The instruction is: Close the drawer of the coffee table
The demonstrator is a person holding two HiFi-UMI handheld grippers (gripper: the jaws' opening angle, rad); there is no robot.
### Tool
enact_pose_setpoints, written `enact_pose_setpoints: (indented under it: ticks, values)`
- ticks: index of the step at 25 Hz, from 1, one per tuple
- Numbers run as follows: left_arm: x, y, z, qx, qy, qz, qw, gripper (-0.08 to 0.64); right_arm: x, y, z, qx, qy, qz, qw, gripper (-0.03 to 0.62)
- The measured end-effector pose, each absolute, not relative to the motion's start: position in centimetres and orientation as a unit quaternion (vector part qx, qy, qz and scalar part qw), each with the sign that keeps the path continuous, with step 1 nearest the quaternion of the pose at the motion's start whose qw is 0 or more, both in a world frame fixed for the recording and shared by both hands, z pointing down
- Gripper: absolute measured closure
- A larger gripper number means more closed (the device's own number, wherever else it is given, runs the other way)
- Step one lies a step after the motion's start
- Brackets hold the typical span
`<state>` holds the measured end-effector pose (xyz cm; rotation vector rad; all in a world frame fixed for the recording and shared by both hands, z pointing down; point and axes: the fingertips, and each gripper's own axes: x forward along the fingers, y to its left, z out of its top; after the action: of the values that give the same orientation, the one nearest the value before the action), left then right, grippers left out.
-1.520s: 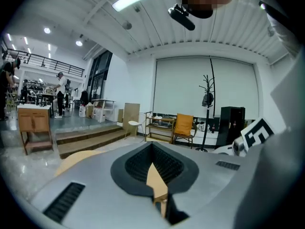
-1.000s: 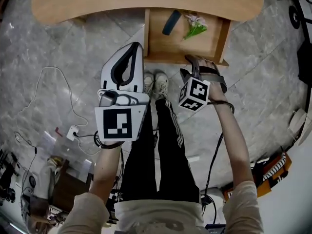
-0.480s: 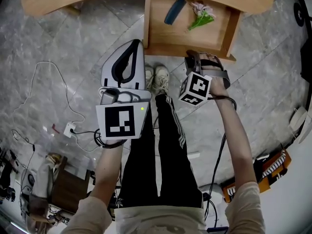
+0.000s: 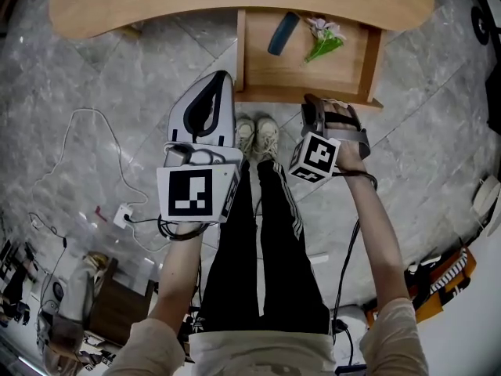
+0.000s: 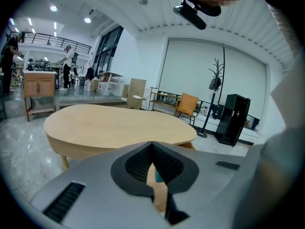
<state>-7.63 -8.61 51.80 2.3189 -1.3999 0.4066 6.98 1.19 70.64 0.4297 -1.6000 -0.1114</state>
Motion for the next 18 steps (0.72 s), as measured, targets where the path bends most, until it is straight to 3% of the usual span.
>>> enact_pose_setpoints:
  ticks: [18]
  values:
    - [-6.2, -11.9, 51.0, 0.831, -0.493, 0.179, 0.186, 0.552, 8.5, -6.1, 67.1, 0.252, -0.703, -0.074, 0.661, 0.506]
